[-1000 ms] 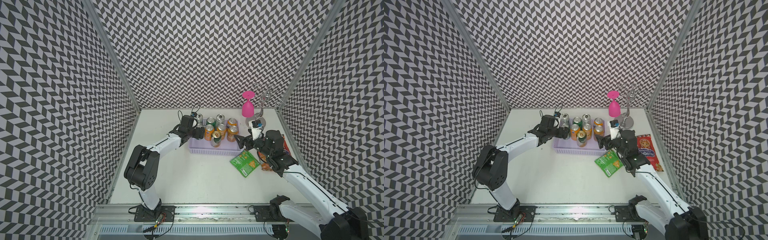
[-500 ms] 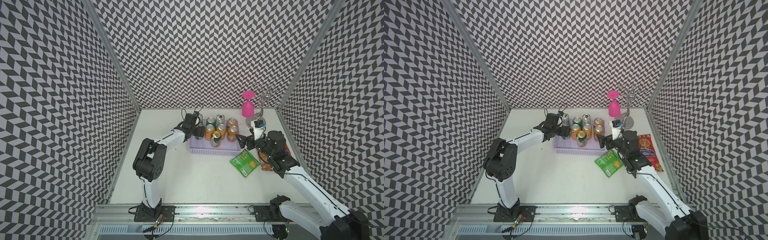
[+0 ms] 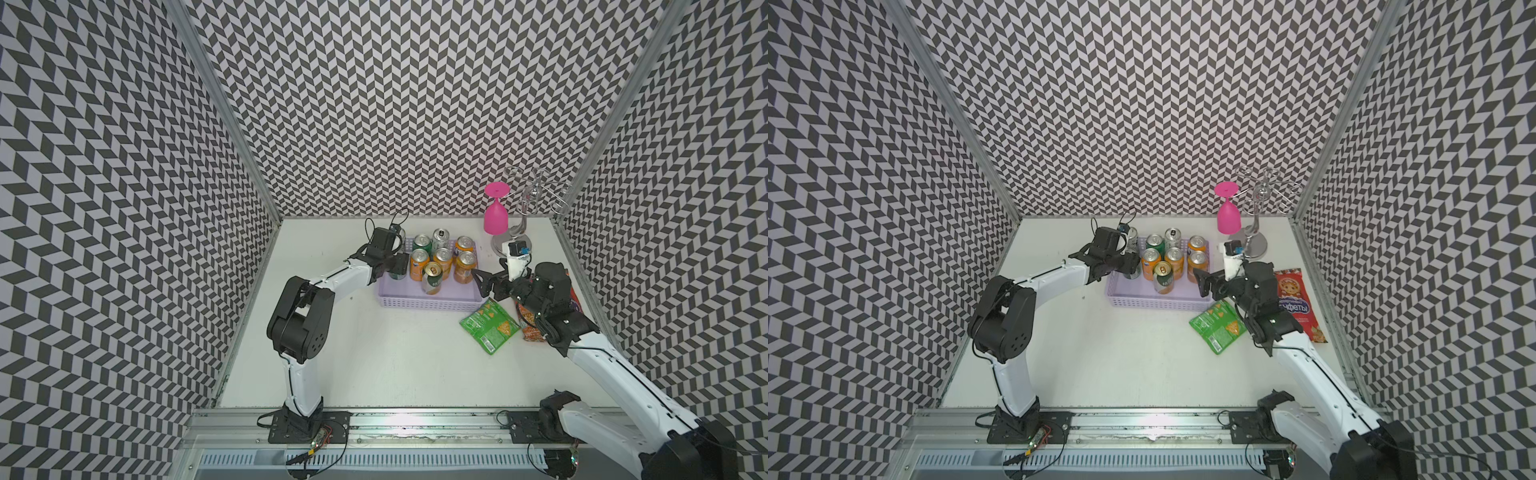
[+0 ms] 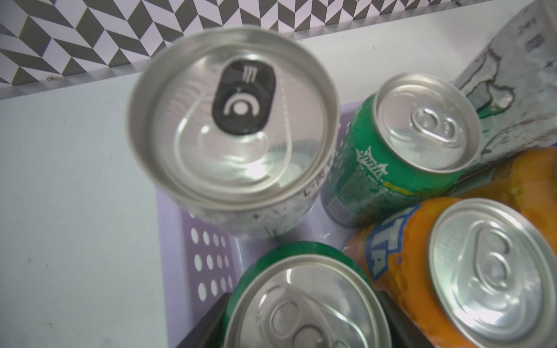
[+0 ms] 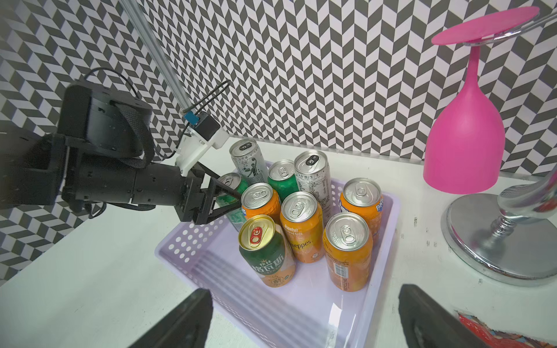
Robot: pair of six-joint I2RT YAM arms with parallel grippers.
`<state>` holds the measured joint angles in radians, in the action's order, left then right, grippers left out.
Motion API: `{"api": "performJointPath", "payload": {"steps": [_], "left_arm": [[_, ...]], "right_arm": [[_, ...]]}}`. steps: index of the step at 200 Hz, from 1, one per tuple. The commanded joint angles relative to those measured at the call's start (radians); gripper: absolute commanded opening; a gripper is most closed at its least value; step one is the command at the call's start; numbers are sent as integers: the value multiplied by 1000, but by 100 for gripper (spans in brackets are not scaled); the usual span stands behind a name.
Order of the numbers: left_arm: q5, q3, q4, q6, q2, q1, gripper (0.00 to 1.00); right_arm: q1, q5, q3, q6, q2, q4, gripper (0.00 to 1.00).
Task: Take out the drinks from the basket
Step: Pick up the drink from the basket.
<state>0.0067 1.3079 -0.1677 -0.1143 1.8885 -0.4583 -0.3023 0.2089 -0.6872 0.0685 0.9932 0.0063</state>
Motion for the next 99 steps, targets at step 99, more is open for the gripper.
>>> {"api": "performJointPath", "payload": {"steps": [99], "left_arm": [[-25, -173, -56, -80, -509, -23, 44]], "right_arm": [[7, -17, 13, 34, -62, 38, 100]]}}
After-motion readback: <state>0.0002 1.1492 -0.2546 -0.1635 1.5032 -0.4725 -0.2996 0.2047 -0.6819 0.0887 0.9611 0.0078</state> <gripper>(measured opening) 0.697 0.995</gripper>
